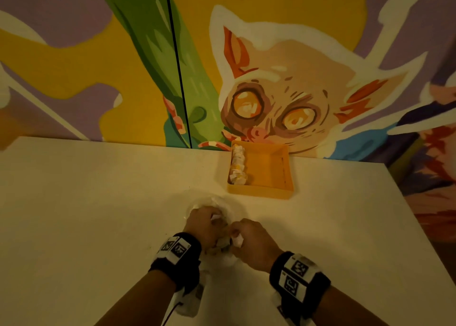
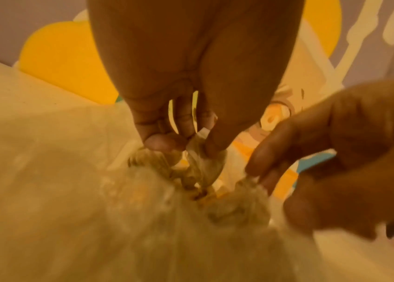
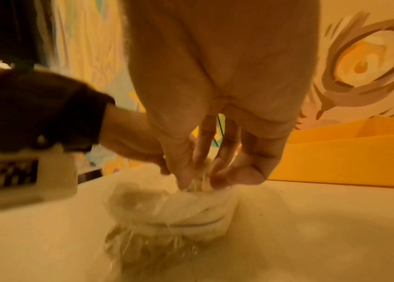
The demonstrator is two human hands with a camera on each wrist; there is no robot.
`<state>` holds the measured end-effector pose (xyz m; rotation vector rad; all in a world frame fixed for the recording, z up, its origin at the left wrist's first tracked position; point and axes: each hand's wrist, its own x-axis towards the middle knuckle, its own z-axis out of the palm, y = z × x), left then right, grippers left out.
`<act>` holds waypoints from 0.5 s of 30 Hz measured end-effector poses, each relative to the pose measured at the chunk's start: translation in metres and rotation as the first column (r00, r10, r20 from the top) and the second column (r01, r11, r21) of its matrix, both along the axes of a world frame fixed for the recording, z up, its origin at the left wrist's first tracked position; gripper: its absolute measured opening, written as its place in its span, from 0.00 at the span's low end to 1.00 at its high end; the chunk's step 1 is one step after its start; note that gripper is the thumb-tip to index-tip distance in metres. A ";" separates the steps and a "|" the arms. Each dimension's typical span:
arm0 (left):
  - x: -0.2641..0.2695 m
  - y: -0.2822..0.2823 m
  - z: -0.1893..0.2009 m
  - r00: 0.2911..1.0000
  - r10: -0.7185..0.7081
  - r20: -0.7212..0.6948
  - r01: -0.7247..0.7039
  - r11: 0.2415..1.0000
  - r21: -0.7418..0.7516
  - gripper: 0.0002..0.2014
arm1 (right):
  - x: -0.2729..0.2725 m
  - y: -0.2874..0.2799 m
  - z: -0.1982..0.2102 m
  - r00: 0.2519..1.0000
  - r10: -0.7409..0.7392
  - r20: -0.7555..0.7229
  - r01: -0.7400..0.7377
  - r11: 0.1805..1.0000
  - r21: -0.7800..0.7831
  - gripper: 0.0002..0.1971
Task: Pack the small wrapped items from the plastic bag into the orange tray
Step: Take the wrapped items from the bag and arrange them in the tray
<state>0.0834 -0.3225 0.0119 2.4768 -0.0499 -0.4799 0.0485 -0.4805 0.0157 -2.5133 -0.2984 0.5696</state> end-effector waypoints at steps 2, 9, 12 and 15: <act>-0.003 0.003 0.009 0.999 0.033 0.042 -0.032 0.999 -0.016 0.10 | -0.003 0.006 -0.006 1.000 0.012 0.019 -0.011 0.999 -0.053 0.18; -0.007 0.024 0.015 0.986 0.158 0.062 -0.151 0.983 -0.109 0.13 | 0.004 0.018 -0.017 0.993 0.067 0.101 -0.041 0.971 -0.236 0.14; -0.010 0.031 0.016 0.979 0.197 0.051 -0.184 0.965 -0.185 0.08 | 0.006 0.014 -0.019 0.994 -0.015 0.111 0.027 0.994 -0.107 0.13; -0.011 0.037 0.014 0.965 0.258 0.049 -0.230 0.921 -0.314 0.06 | 0.008 0.009 -0.013 0.982 -0.154 0.106 0.141 0.982 0.122 0.08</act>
